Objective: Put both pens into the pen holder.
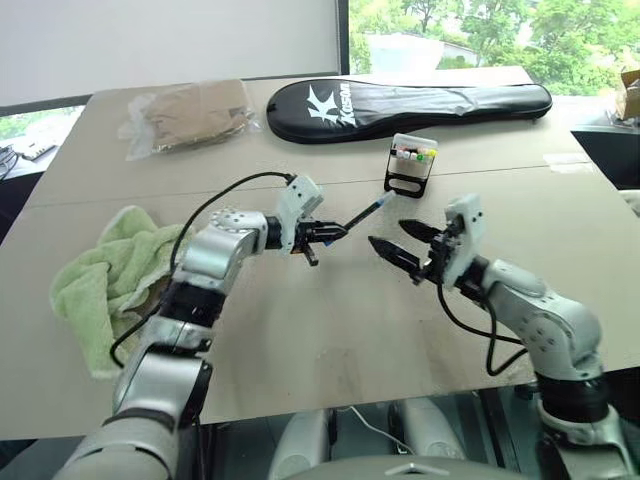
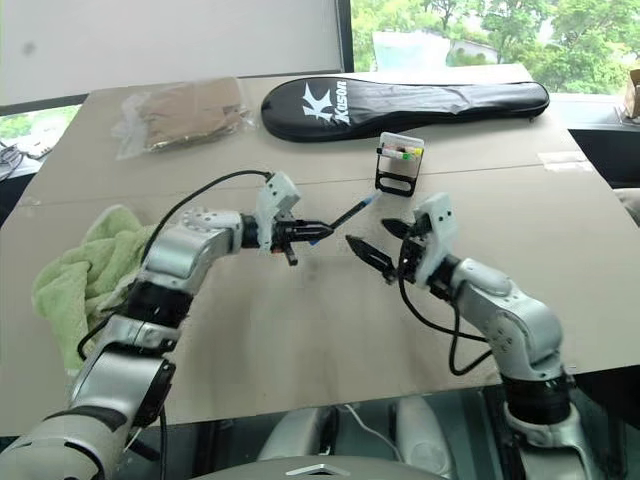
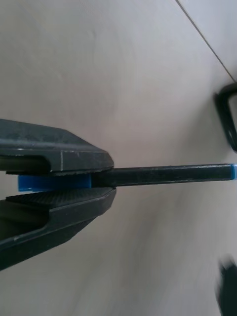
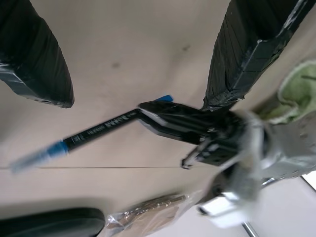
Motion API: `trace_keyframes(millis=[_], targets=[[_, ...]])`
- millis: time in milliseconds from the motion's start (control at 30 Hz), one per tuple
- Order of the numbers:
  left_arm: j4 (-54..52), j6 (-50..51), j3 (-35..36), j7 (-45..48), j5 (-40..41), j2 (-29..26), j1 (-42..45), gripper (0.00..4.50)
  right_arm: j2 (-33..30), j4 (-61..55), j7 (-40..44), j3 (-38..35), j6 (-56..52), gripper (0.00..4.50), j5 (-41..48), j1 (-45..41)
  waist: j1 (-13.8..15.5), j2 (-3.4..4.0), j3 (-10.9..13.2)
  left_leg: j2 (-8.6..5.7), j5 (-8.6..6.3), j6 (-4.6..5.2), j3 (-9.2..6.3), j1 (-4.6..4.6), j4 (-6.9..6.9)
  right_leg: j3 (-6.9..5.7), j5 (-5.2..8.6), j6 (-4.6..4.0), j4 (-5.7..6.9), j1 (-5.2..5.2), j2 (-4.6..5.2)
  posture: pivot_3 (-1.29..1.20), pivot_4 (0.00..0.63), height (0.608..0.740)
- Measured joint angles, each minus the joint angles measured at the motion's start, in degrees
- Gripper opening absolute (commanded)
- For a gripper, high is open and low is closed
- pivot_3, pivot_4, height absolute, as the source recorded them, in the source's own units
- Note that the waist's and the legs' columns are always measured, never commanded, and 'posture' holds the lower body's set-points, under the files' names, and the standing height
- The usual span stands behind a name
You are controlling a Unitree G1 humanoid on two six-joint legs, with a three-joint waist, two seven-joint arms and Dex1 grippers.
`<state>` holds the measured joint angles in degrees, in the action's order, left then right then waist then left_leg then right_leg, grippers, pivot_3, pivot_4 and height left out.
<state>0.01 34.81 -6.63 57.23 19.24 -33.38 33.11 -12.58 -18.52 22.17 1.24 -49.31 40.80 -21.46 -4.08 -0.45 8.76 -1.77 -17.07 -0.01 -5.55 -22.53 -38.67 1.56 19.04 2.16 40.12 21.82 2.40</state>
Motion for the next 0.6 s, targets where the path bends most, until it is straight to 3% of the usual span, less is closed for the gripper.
trace_keyframes(millis=[133, 233, 267, 300, 333, 367, 500, 600], targets=[[-12.4, 2.2, 4.3, -1.4, 3.5, -1.7, -7.8, 0.02, 3.7, 5.4, -1.9, -0.8, -1.9, 4.5, 0.7, -4.5, 0.7, 0.01, 0.0, -0.13, -0.01, 0.02, -0.11, -0.01, -0.05, -0.12, 0.0, 0.0, -0.06, -0.08, 0.13, 0.0, 0.15, 0.74], [-19.1, 3.0, 6.3, -3.4, 5.5, -2.0, -13.7, 0.0, 5.3, 7.7, -1.9, -2.1, -2.2, 3.63, 2.4, -5.8, 1.0, 0.01, 0.0, -0.19, -0.01, 0.02, -0.18, -0.03, -0.05, -0.22, 0.0, 0.01, -0.08, -0.11, 0.18, 0.0, 0.15, 0.74], [-20.6, 3.1, 6.5, -3.9, 5.7, -2.2, -15.2, 0.0, 5.8, 7.9, -1.8, -3.0, -2.7, 3.12, 3.4, -6.1, 0.9, 0.01, 0.0, -0.18, -0.01, 0.02, -0.18, -0.02, -0.05, -0.22, 0.0, 0.01, -0.07, -0.11, 0.17, 0.0, 0.15, 0.74], [-22.0, 3.1, 6.4, -4.3, 5.7, -2.2, -16.5, 0.0, 6.0, 7.9, -1.7, -4.1, -3.2, 2.96, 4.7, -6.4, 0.9, 0.01, 0.0, -0.18, -0.01, 0.02, -0.19, -0.02, -0.05, -0.23, 0.0, 0.01, -0.06, -0.11, 0.17, 0.0, 0.15, 0.74], [-22.9, 3.0, 6.4, -5.0, 5.7, -2.2, -17.3, 0.0, 5.8, 7.9, -1.4, -4.9, -3.9, 2.2, 5.8, -6.7, 0.9, 0.01, 0.0, -0.17, -0.01, 0.01, -0.23, -0.01, -0.05, -0.27, 0.0, 0.0, -0.03, -0.11, 0.15, 0.0, 0.15, 0.74], [-23.3, 3.0, 6.4, -5.2, 5.7, -2.2, -17.6, 0.0, 5.5, 7.9, -1.3, -5.1, -4.3, 2.02, 6.4, -6.8, 0.9, 0.02, 0.0, -0.17, -0.01, 0.01, -0.23, -0.01, -0.05, -0.27, 0.0, 0.01, -0.03, -0.12, 0.14, 0.0, 0.15, 0.74], [-23.4, 2.7, 6.0, -6.6, 5.6, -2.1, -17.9, 0.0, 5.0, 7.0, -0.5, -5.1, -5.2, 0.13, 9.0, -7.1, 0.5, 0.02, 0.0, -0.17, -0.01, 0.02, -0.19, -0.01, -0.04, -0.24, 0.0, 0.01, -0.02, -0.11, 0.11, 0.0, 0.15, 0.74], [-23.0, 0.5, 5.9, -6.7, 5.5, -1.5, -18.0, 0.0, 4.2, 5.4, -0.9, -5.6, -5.9, 0.11, 10.1, -7.1, 0.4, 0.02, 0.0, -0.17, -0.01, 0.02, -0.18, 0.0, -0.04, -0.23, 0.0, 0.01, -0.02, -0.12, 0.12, 0.0, 0.15, 0.74]])
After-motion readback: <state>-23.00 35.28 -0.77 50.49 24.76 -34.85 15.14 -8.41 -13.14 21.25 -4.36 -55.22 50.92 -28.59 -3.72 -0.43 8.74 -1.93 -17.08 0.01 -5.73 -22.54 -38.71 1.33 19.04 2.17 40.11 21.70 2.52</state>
